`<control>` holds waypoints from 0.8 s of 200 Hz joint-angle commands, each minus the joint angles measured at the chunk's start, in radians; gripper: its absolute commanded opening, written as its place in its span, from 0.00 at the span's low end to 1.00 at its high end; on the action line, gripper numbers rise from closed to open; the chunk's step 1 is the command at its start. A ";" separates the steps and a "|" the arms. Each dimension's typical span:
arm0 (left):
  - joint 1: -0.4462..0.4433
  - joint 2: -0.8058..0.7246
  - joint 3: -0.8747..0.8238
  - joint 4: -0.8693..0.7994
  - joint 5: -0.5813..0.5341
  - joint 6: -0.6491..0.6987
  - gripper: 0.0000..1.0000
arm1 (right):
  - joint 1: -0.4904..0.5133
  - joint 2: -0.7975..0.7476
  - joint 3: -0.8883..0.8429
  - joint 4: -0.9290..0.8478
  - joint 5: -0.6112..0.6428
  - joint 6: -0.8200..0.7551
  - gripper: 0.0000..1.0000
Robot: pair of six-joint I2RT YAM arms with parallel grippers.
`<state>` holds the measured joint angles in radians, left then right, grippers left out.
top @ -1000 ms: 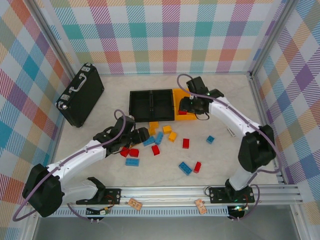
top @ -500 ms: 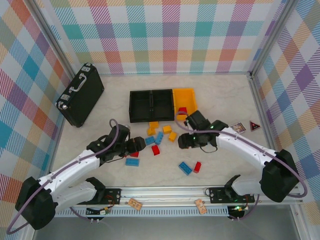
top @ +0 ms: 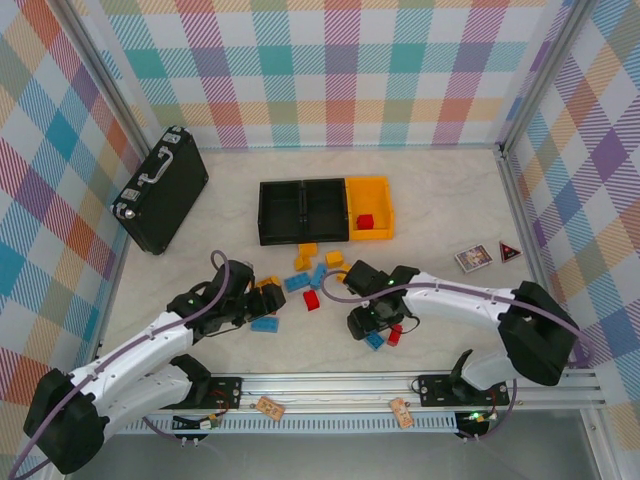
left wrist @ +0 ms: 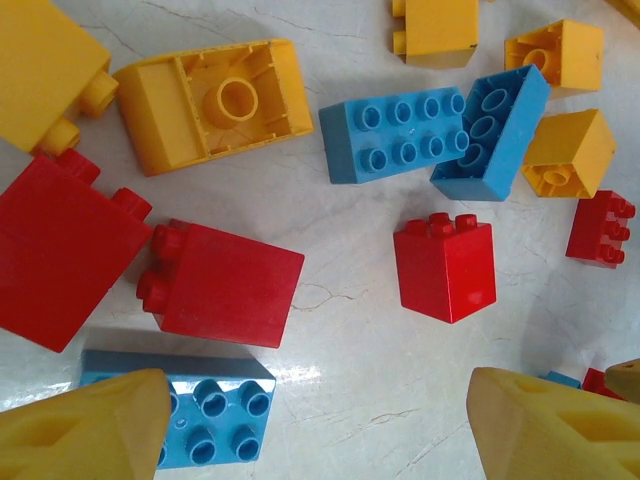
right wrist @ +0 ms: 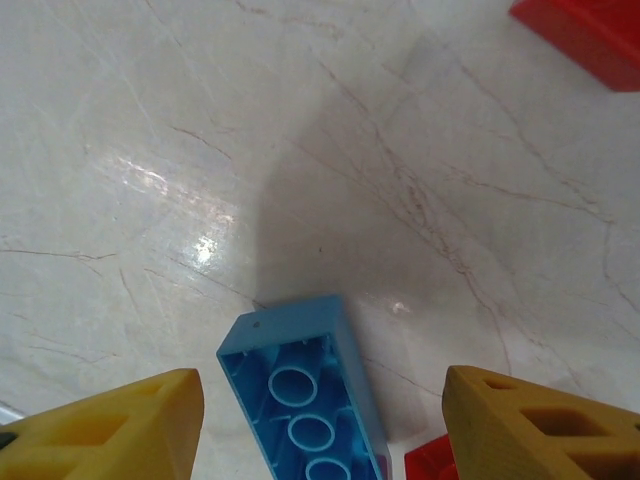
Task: Sort the legos into containers by color
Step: Pick up the lego from the bottom-center of the table.
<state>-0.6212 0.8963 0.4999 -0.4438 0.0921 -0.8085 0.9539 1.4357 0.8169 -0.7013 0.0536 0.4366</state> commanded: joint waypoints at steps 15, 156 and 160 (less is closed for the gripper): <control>-0.011 -0.014 -0.020 -0.006 0.005 -0.025 0.78 | 0.042 0.084 0.003 0.012 0.023 0.020 0.60; -0.011 0.083 0.033 0.138 0.012 -0.031 0.78 | -0.057 0.231 0.391 0.013 0.030 0.011 0.28; -0.011 0.092 0.041 0.144 0.014 -0.028 0.78 | -0.065 0.243 0.409 0.013 0.027 0.012 0.28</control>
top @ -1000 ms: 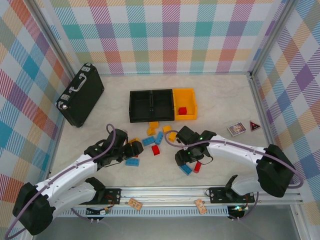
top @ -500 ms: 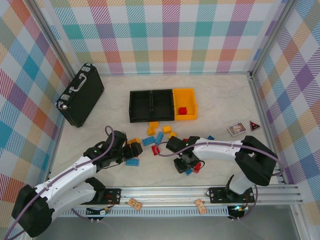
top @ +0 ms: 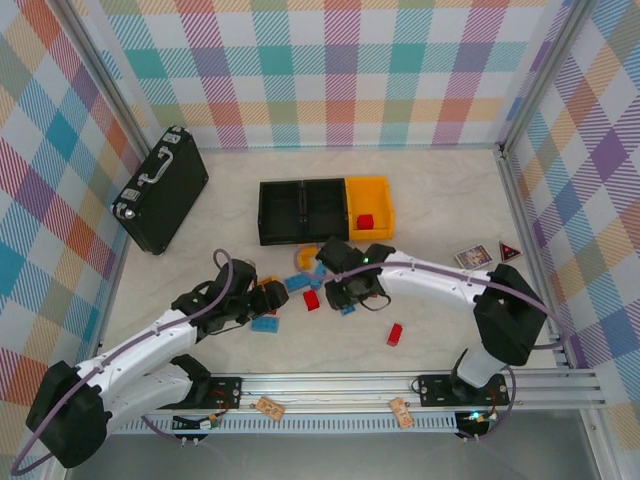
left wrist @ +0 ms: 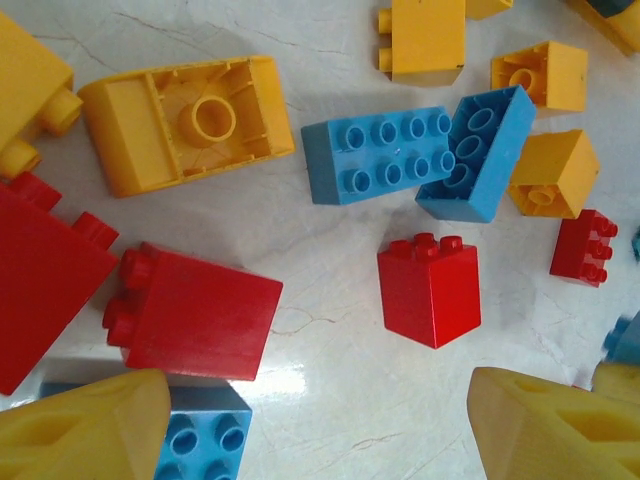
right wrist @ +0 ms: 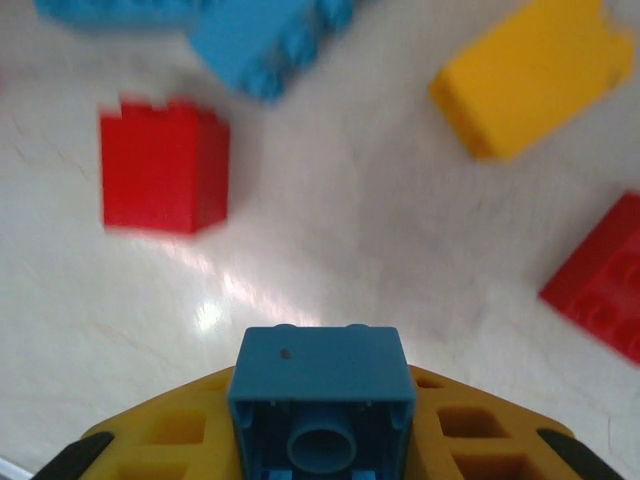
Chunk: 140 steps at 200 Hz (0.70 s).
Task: Sort the legos into containers by color
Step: Pick up the lego from the bottom-center of the table, then place the lego in the container.
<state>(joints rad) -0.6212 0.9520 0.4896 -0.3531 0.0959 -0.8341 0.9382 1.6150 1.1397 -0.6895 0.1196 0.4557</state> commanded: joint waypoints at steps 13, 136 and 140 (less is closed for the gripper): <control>-0.011 0.064 0.076 0.066 0.011 0.001 0.78 | -0.078 0.108 0.158 -0.007 -0.040 -0.001 0.28; -0.008 0.192 0.234 0.059 -0.061 0.054 0.78 | -0.257 0.521 0.752 -0.151 0.016 0.009 0.30; -0.008 0.192 0.233 0.058 -0.062 0.055 0.78 | -0.259 0.531 0.765 -0.154 0.018 0.009 0.30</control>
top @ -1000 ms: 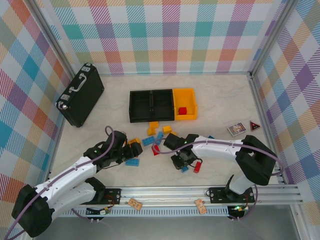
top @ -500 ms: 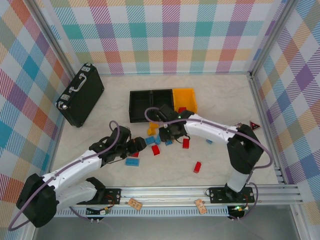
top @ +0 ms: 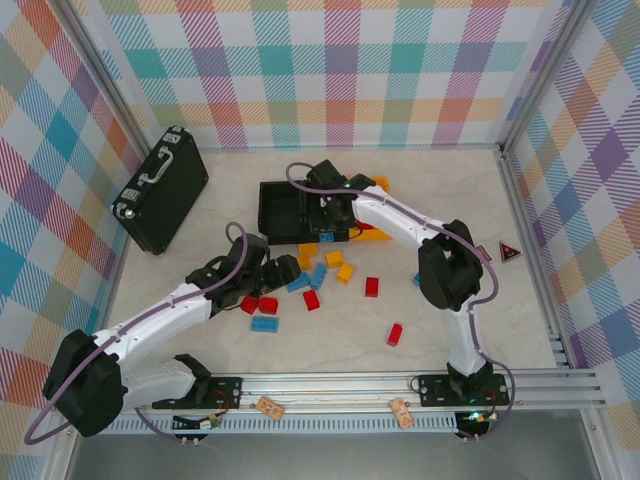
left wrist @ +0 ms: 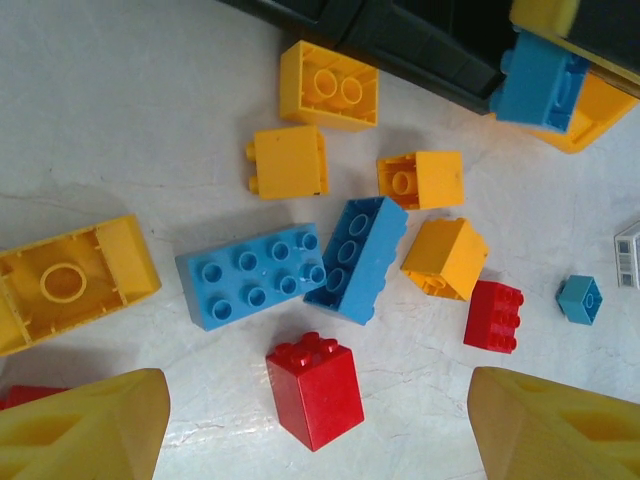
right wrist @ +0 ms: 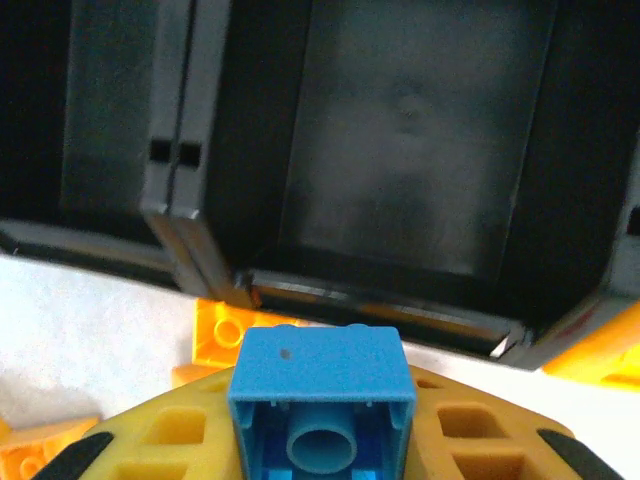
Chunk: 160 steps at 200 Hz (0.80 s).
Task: Sort the legos into containers by color
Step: Place the lego in the container.
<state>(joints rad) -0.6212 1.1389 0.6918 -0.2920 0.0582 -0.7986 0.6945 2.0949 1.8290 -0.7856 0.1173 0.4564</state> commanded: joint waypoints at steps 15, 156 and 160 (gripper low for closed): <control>-0.008 0.007 0.032 -0.004 -0.026 0.019 0.78 | -0.023 0.093 0.136 -0.075 0.023 0.014 0.30; -0.005 -0.001 -0.016 -0.006 -0.044 0.009 0.78 | -0.036 0.292 0.381 -0.149 0.071 0.045 0.45; -0.006 -0.001 -0.016 -0.006 -0.044 0.009 0.78 | -0.036 0.292 0.381 -0.149 0.072 0.045 0.46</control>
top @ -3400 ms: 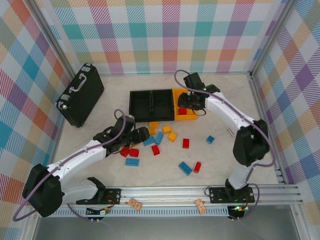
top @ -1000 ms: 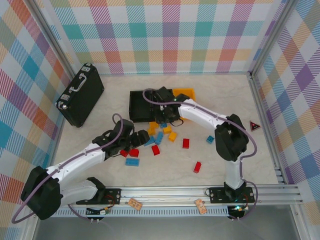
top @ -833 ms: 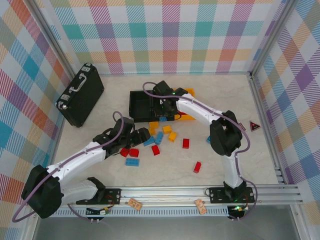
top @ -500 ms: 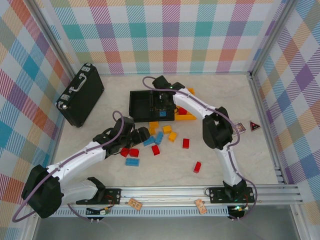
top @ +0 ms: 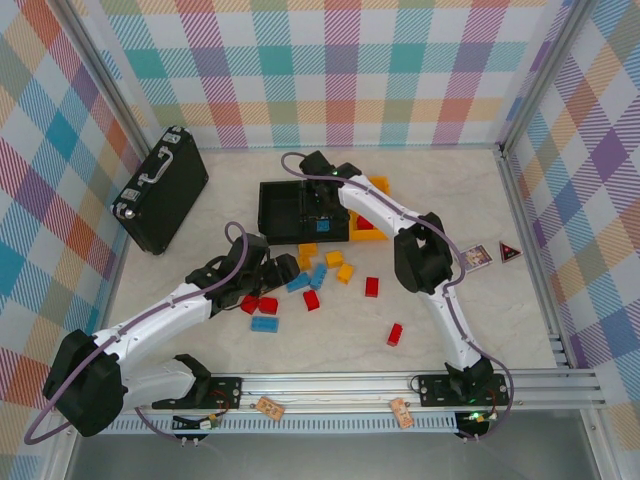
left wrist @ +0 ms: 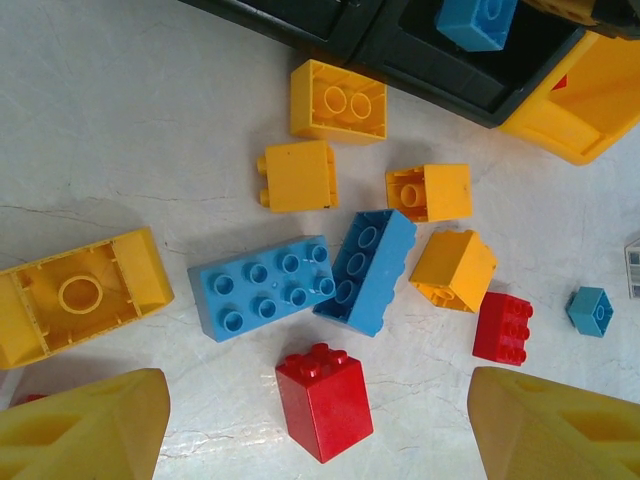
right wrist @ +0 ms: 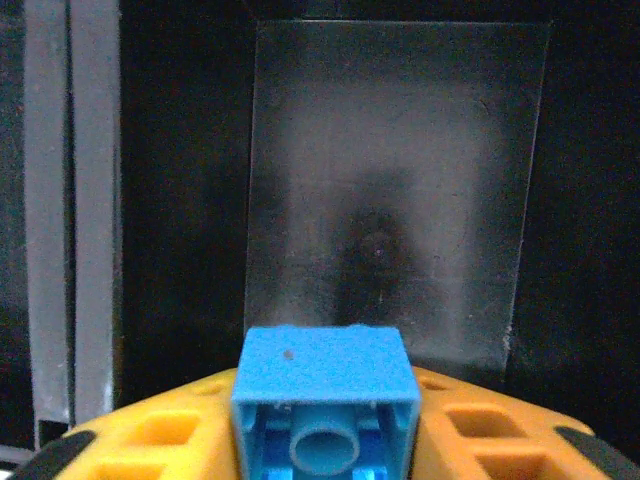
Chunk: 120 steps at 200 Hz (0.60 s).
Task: Sort the legos into containers by color
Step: Place the lego in the container.
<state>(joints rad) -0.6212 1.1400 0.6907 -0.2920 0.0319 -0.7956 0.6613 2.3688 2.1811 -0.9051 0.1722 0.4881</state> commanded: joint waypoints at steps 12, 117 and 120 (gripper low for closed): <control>-0.006 -0.002 -0.015 -0.006 -0.018 0.005 0.78 | -0.003 0.013 0.029 -0.031 0.019 0.013 0.48; -0.006 -0.063 -0.007 -0.140 -0.088 0.004 0.78 | 0.013 -0.317 -0.298 0.101 0.007 -0.016 0.49; -0.005 -0.064 -0.005 -0.148 -0.091 0.004 0.78 | 0.014 -0.332 -0.314 0.104 0.005 -0.016 0.49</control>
<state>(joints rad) -0.6212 1.0992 0.6891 -0.3546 -0.0143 -0.7956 0.6632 2.1712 1.9522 -0.8513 0.1825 0.4850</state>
